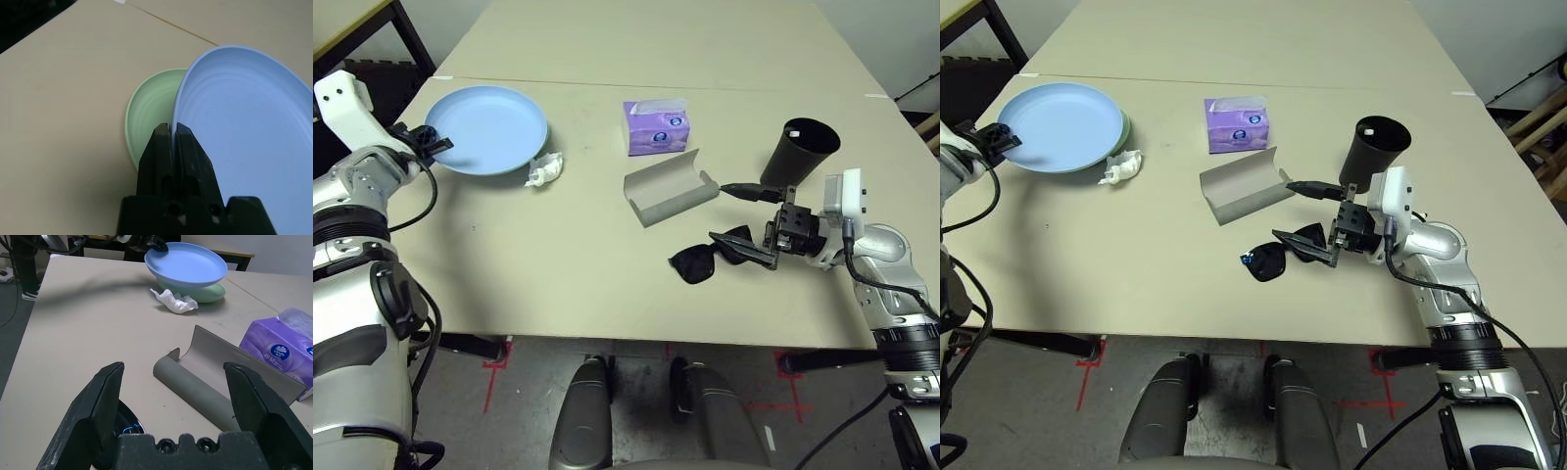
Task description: Organize and tidy the items on the table.
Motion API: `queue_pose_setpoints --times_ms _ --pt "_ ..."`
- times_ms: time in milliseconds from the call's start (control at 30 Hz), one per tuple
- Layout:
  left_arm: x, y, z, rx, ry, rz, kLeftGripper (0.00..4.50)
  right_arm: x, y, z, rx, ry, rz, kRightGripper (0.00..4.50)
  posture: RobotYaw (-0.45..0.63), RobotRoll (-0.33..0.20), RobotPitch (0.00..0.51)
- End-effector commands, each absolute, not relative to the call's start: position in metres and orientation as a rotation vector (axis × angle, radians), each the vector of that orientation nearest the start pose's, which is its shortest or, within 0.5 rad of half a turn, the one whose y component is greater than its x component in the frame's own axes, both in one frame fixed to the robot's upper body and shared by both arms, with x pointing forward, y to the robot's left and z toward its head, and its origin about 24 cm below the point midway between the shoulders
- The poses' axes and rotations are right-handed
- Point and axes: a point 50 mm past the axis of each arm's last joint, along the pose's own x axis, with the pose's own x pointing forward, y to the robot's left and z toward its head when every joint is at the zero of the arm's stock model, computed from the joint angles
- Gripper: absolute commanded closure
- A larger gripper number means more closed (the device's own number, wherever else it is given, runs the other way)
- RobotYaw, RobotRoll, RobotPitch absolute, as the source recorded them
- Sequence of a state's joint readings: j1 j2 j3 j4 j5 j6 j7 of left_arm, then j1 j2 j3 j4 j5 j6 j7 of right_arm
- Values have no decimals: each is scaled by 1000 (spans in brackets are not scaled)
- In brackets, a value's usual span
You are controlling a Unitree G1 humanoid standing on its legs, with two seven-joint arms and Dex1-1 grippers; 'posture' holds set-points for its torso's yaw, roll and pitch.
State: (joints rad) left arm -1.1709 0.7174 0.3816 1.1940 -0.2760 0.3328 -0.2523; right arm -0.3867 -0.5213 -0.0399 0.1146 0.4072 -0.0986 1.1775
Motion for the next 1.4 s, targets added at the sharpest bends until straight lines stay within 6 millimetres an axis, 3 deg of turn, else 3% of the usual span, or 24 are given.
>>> queue_pose_setpoints --times_ms 33,367,1033,1133,1400 --pt "384 331 222 -261 62 224 4484 286 -191 155 -318 -303 1132 0 131 0 181" --pt "388 324 219 -271 72 202 4484 292 -193 151 -237 -256 981 0 127 0 186" --pt "388 327 215 -272 48 356 4484 286 -188 156 -235 -263 980 0 118 0 191" --pt "389 327 214 -273 45 372 3693 286 -189 155 -236 -261 981 0 117 0 189" --pt "388 329 214 -269 35 388 703 286 -189 154 -237 -259 985 0 125 0 187"
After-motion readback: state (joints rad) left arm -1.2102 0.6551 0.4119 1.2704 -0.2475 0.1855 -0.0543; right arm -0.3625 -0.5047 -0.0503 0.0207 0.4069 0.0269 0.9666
